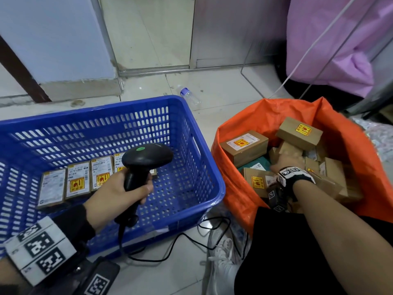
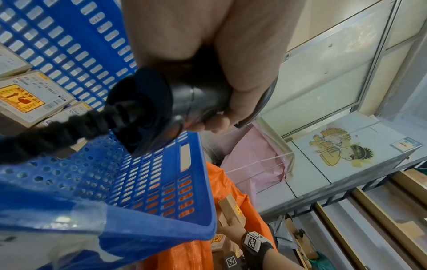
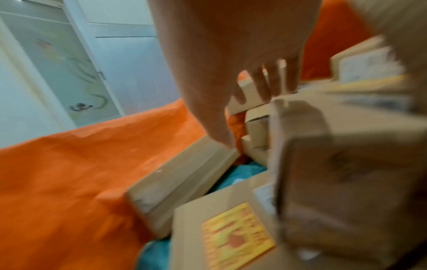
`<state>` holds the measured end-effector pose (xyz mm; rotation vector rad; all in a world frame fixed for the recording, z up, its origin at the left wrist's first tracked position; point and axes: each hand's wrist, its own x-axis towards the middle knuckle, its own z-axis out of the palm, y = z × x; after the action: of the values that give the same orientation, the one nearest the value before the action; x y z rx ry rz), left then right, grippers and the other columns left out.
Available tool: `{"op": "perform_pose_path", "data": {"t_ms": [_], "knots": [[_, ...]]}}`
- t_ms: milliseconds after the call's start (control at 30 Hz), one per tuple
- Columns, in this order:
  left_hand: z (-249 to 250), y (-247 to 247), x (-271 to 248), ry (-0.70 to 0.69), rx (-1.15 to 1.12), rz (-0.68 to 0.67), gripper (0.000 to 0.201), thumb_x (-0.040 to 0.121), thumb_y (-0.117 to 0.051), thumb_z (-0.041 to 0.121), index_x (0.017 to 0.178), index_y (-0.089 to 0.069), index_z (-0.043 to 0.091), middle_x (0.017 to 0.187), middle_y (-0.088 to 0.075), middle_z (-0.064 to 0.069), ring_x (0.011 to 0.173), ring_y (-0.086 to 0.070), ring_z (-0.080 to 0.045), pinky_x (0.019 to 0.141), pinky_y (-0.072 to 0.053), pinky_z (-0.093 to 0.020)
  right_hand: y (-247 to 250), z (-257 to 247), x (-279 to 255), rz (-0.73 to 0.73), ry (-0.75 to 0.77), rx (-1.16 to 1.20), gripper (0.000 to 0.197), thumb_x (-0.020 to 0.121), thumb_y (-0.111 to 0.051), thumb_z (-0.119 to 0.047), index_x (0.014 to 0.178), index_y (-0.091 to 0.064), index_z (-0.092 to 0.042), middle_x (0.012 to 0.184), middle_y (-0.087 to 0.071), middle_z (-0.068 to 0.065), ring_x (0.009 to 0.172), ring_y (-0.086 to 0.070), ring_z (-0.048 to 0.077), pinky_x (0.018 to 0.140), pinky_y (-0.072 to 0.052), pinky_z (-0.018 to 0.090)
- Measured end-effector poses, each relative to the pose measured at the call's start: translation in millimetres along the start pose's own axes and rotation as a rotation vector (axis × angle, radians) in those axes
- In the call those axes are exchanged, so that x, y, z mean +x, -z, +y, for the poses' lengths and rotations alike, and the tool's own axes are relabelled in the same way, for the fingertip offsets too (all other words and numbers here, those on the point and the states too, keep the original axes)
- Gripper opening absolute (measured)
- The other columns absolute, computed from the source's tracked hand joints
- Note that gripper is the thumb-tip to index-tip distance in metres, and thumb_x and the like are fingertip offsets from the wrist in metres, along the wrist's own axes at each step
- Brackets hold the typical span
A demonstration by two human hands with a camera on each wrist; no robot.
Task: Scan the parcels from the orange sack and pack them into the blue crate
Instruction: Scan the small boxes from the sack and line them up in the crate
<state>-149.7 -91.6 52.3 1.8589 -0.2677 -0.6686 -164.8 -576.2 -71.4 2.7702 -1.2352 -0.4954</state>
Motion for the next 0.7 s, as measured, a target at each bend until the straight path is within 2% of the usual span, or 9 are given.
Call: {"op": "perform_pose_path", "data": {"t_ms": [100,200,367,400,467,500,567,667,700], "knots": [[1.0,0.3,-2.4,0.001,0.007,0.003,0.009,0.090,-0.063,0.014,0.093,-0.059,0.006,0.062,-0.057,-0.001,0.059,-0.054,-0.012,0.061,-0.046,-0.024,-8.1,8.2,-1.8,-0.029,-0.140,0.018,0.061,0.088,-0.060,-0.036,0.135,-0.037,-0.004,0.143,-0.033,0.026,0.132,-0.034,0.044,0.105,-0.037,0.050],[0.6,-0.3,-3.4,0.001,0.016,0.009,0.009,0.090,-0.063,0.013,0.094,-0.059,0.005,0.061,-0.057,0.000,0.058,-0.054,-0.010,0.058,-0.047,-0.019,-12.0,1.3,-8.0,-0.054,-0.197,0.071,0.064,0.088,-0.061,-0.032,0.140,-0.033,-0.007,0.143,-0.029,0.029,0.131,-0.034,0.047,0.104,-0.036,0.052],[2.1,-0.7,-2.2,0.003,0.004,0.010,0.009,0.090,-0.063,0.012,0.095,-0.059,0.005,0.061,-0.057,0.000,0.058,-0.055,-0.010,0.058,-0.047,-0.020,-7.1,5.5,-11.1,-0.160,-0.217,0.289,0.099,0.081,-0.072,-0.033,0.151,-0.011,0.000,0.151,-0.029,0.027,0.130,-0.045,0.041,0.102,-0.046,0.047],[2.6,-0.3,-1.6,0.000,-0.003,0.008,0.009,0.090,-0.063,0.012,0.095,-0.059,0.005,0.062,-0.057,0.000,0.058,-0.055,-0.010,0.059,-0.047,-0.020,-6.0,6.6,-10.1,-0.166,-0.219,0.345,0.094,0.080,-0.072,-0.033,0.149,-0.019,0.003,0.145,-0.040,0.025,0.122,-0.052,0.040,0.097,-0.049,0.045],[6.1,0.7,-1.2,-0.013,-0.036,0.011,0.007,0.090,-0.062,0.010,0.095,-0.059,0.006,0.063,-0.058,0.002,0.058,-0.055,-0.009,0.059,-0.048,-0.018,3.0,5.4,-10.7,-0.138,-0.198,0.476,0.070,0.079,-0.071,-0.036,0.129,-0.047,0.005,0.114,-0.061,0.021,0.092,-0.061,0.035,0.077,-0.051,0.039],[9.1,1.2,-1.2,-0.023,-0.049,0.011,0.006,0.091,-0.062,0.009,0.095,-0.058,0.006,0.063,-0.058,0.003,0.058,-0.055,-0.008,0.058,-0.048,-0.018,13.4,2.3,-12.1,-0.129,-0.161,0.552,0.056,0.078,-0.070,-0.036,0.116,-0.055,0.002,0.099,-0.062,0.018,0.082,-0.060,0.032,0.071,-0.050,0.036],[13.2,4.2,0.0,-0.050,-0.065,0.022,0.005,0.090,-0.062,0.008,0.094,-0.058,0.006,0.062,-0.058,0.003,0.058,-0.055,-0.009,0.058,-0.047,-0.018,41.6,-10.4,-15.1,-0.119,-0.082,0.702,0.040,0.077,-0.074,-0.034,0.102,-0.060,-0.006,0.092,-0.062,0.013,0.079,-0.061,0.030,0.067,-0.052,0.035],[16.4,11.9,2.7,-0.082,-0.112,0.056,0.006,0.090,-0.062,0.006,0.093,-0.057,0.005,0.068,-0.058,-0.003,0.059,-0.054,-0.012,0.061,-0.046,-0.023,72.5,-30.6,-17.5,-0.170,-0.013,0.947,0.063,0.058,-0.084,-0.039,0.105,-0.065,-0.001,0.094,-0.072,0.010,0.078,-0.071,0.030,0.070,-0.060,0.042],[17.2,14.5,3.4,-0.090,-0.128,0.070,0.006,0.090,-0.062,0.005,0.093,-0.057,0.006,0.068,-0.058,-0.003,0.059,-0.054,-0.013,0.062,-0.046,-0.025,81.4,-38.7,-24.9,-0.206,0.033,1.027,0.061,0.060,-0.085,-0.035,0.108,-0.066,-0.002,0.096,-0.073,0.012,0.079,-0.073,0.029,0.072,-0.061,0.045]]}}
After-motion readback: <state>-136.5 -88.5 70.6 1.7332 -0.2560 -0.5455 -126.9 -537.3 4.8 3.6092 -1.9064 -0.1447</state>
